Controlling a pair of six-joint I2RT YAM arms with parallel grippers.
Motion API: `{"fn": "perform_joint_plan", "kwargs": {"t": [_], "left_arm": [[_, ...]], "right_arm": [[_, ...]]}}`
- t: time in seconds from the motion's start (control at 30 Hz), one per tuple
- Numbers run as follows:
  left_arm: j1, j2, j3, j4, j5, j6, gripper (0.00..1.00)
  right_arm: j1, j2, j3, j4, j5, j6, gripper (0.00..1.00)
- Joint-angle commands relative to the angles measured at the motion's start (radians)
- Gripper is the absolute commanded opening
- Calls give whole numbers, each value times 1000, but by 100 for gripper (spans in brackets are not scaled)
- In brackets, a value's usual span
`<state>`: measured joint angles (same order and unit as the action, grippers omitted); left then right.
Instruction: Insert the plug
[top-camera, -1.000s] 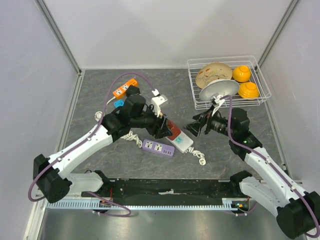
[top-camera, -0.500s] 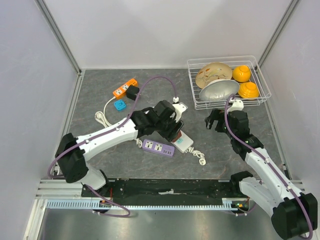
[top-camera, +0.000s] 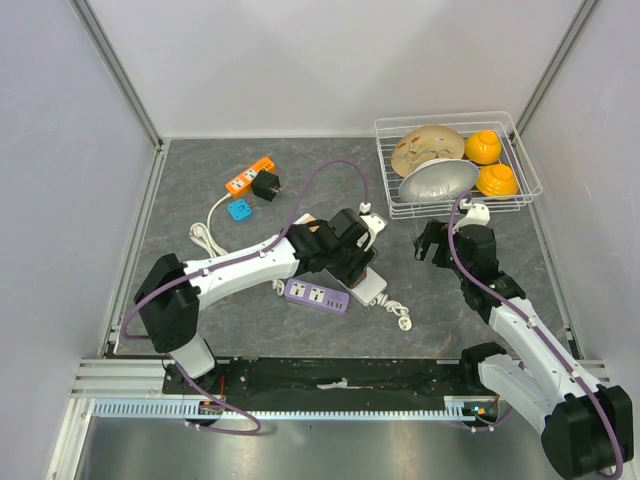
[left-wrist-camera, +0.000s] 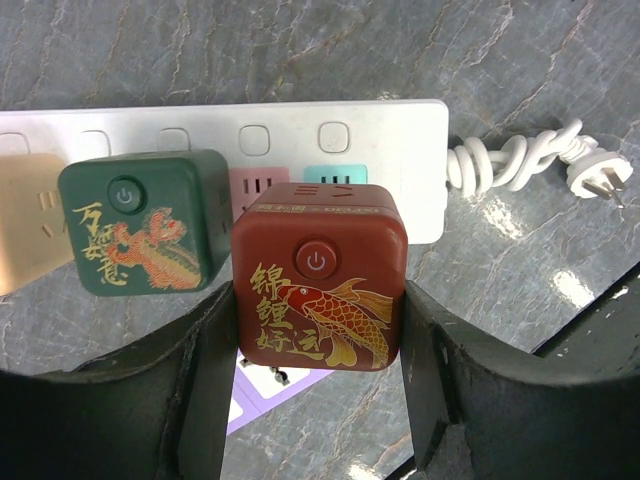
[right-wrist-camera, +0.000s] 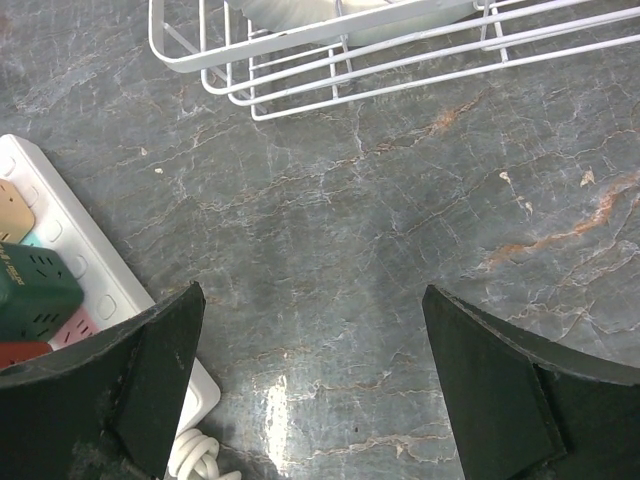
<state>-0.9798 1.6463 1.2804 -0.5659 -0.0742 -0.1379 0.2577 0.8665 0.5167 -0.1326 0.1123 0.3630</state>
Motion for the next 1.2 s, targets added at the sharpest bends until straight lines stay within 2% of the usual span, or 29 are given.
{"fn": "perform_joint_plan", "kwargs": {"t": [0.0,0.77,1.17], "left_arm": [[-20,20,54,70,-29,-48,2],[-28,113,63,93,-45,-52,2],[-36,103,82,-35,-55,-66,2]], "right_arm": [[-5,-11,-4,47,6,-1,98],[-5,-18,-15,56,-10,-10,98],[-5,-24,-17,57,-14,-12,98]]}}
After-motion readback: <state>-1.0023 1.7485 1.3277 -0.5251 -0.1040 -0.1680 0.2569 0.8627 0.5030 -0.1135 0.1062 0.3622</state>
